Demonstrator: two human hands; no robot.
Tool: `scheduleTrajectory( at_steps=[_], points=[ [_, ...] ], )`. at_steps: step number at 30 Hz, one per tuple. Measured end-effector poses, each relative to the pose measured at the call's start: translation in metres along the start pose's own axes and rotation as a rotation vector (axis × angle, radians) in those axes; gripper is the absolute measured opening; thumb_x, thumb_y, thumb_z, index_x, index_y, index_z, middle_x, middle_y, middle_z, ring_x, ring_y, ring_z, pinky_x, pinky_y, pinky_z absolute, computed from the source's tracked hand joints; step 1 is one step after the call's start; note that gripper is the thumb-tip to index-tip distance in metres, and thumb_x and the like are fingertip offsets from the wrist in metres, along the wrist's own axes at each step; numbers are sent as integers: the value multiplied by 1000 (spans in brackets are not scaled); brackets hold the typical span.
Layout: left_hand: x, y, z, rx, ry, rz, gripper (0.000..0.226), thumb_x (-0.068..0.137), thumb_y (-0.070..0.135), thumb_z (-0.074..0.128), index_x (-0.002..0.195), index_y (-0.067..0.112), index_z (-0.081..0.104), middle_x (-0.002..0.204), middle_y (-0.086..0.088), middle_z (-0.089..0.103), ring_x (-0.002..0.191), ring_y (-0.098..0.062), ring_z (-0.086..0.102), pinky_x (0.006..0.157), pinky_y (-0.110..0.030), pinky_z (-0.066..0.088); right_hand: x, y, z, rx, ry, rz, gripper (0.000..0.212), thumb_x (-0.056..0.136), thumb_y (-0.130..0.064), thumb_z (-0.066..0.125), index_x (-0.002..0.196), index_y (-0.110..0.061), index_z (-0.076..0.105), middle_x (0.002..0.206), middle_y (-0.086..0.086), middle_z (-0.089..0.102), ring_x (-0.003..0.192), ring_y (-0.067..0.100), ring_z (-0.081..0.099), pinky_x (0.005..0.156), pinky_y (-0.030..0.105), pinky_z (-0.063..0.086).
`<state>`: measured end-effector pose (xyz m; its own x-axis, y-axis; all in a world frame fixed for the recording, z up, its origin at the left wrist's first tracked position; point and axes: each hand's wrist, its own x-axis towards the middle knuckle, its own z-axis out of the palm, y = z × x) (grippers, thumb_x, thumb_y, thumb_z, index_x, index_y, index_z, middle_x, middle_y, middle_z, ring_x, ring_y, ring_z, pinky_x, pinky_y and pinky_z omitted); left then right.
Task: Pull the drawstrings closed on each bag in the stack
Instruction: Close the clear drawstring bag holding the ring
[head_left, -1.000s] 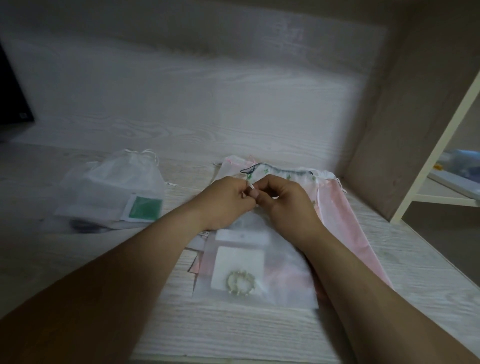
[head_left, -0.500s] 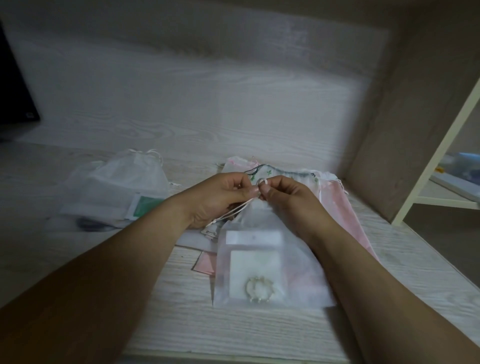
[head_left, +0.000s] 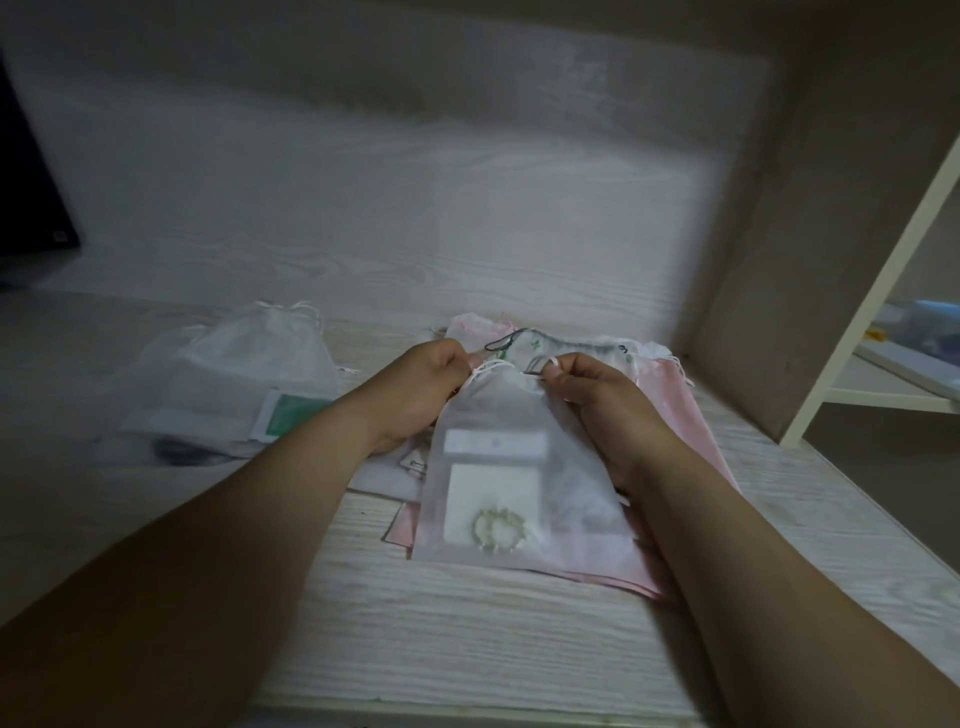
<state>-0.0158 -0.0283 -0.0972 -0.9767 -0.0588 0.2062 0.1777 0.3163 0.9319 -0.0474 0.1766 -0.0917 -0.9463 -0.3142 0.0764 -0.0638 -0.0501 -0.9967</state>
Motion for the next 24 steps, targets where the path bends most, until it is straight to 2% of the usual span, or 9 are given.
scheduleTrajectory(
  at_steps=[4,7,9,11,13,15,16,20,24],
  points=[
    [2,-1,3,-103,22,9,30,94,44,60,86,15,59,76,-2,53,74,-17,46,74,-36,36,0,0,0,29,8,3,26,104,-11,57,79,-16,57,59,-2,55,50,10,46,45,19,38],
    [0,-1,7,-140,44,-13,24,106,28,54,87,13,55,71,0,51,65,-13,47,67,-32,38,3,4,-3,-32,-15,-19,16,102,-20,64,87,-14,64,77,6,63,71,15,53,64,22,44],
    [-2,2,10,-133,78,-21,25,107,28,53,86,13,54,72,-3,49,65,-14,46,63,-30,37,2,7,-6,-103,-55,0,17,99,-26,70,94,-10,69,79,10,62,69,17,55,62,23,45],
    [-5,8,10,-282,85,-61,29,107,31,53,89,9,59,78,-9,57,68,-18,55,62,-26,43,-1,10,-8,-162,-65,-3,26,96,-26,73,88,-3,69,70,8,60,58,16,52,55,22,43],
    [-11,15,9,-392,-13,-130,40,105,42,54,96,7,70,85,-8,75,74,-19,72,68,-25,55,-1,12,-8,-291,-14,-60,33,96,-30,73,84,1,67,68,5,58,59,15,50,56,23,41],
    [-18,19,8,-316,-127,-187,44,98,49,63,106,8,76,99,-10,79,91,-25,77,84,-33,59,0,10,-9,-436,70,-130,33,99,-32,68,86,-2,65,68,0,57,58,12,48,56,23,41],
    [-22,19,8,-253,-154,-194,39,95,45,68,104,8,77,98,-10,80,90,-27,76,85,-35,59,2,9,-9,-501,109,-161,32,101,-33,65,89,-3,65,70,-2,59,61,12,51,60,25,42],
    [-20,18,9,-42,-52,-173,18,91,30,77,86,15,70,77,-5,72,68,-21,67,67,-31,52,4,-4,-7,-852,155,-259,29,106,-31,52,96,-7,65,86,1,65,86,23,61,71,31,35],
    [-21,21,16,195,98,-65,30,94,28,74,73,19,54,70,1,49,65,-17,45,58,-28,31,-6,-12,-11,-929,58,-138,47,107,-41,50,95,0,71,91,14,71,86,29,65,71,33,41]
  ],
)
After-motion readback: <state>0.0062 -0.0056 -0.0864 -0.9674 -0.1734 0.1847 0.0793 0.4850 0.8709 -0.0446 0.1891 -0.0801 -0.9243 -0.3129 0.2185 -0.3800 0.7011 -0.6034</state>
